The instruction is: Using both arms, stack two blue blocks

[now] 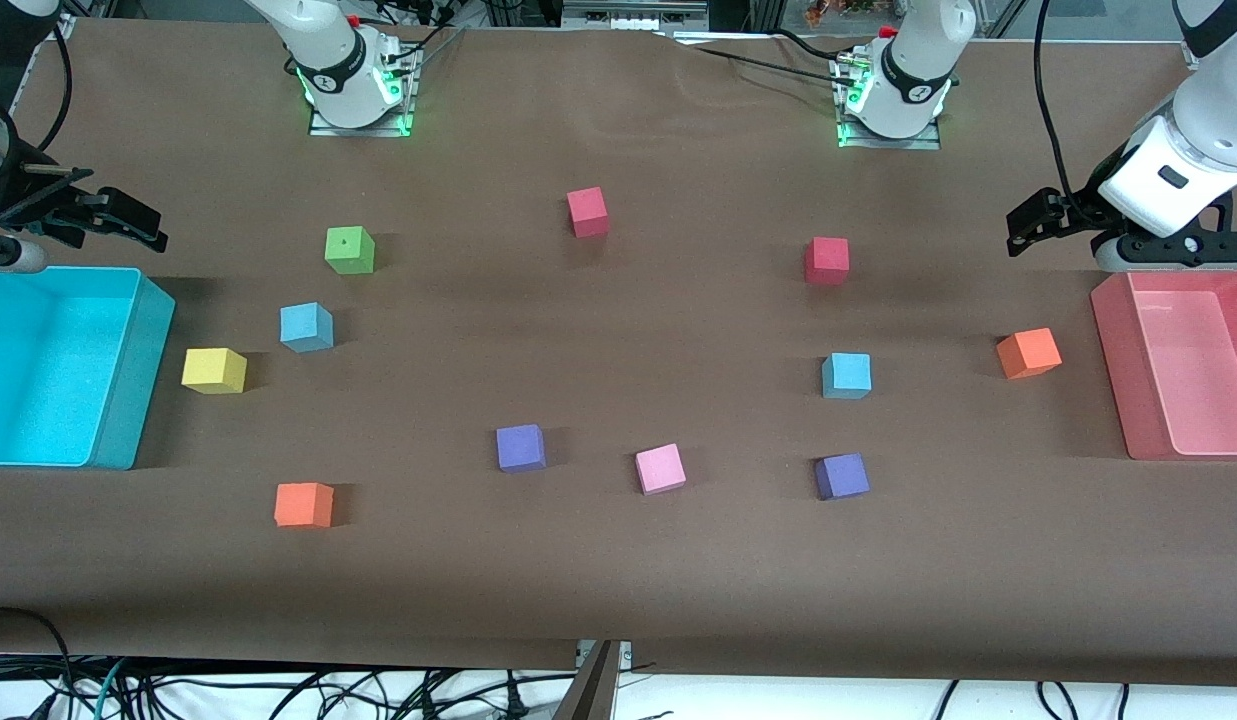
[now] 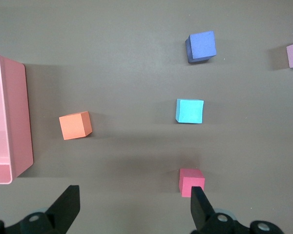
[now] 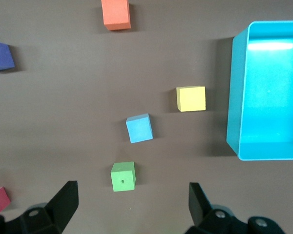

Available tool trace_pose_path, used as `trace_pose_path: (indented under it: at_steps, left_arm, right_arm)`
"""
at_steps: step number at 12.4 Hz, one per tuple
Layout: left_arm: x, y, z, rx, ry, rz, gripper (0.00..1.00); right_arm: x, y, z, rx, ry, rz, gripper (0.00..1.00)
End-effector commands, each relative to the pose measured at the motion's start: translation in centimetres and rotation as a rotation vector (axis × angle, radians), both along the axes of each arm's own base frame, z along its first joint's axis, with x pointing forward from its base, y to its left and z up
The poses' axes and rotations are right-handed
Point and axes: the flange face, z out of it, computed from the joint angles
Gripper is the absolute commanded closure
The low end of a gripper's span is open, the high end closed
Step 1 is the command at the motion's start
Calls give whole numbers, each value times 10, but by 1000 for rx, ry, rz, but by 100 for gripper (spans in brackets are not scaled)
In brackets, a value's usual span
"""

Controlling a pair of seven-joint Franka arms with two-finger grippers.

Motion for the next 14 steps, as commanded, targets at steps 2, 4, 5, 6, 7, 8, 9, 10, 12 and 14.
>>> trace_pose_path:
  at_steps: [2,4,5,6,7,8,9,10,12,14]
  left_arm:
    - [-3,-1,3,-16,5,-10,0]
    - [-3,-1,2,-16,7,-10,0]
    - [-1,-2,4,-16,2,-12,0]
    - [0,-2,5,-17,1,-12,0]
    - [0,-2,3,-17,5,-12,0]
    - [1,0,3,-17,5,-9,0]
    - [3,2,1,-18,10,-4,0]
    - [5,2,6,-19,-1,-5,0]
    - [4,2,4,-18,26,-6,0]
    - [7,3,4,-18,27,-3,0]
  right_arm:
    - [-3,-5,-7,16,19,-7,0]
    - [-3,-3,-8,8,23,-3,0]
    - [-1,-7,-14,10,32,-7,0]
    - [0,-7,-18,12,40,-9,0]
    - [1,-8,-19,9,37,-10,0]
    - [2,-7,-23,10,43,-12,0]
    - [0,-7,-28,10,52,-17,0]
    - [0,-9,-29,9,54,-16,0]
    - [6,-11,-54,8,107,-16,0]
    - [3,-14,-85,8,144,-30,0]
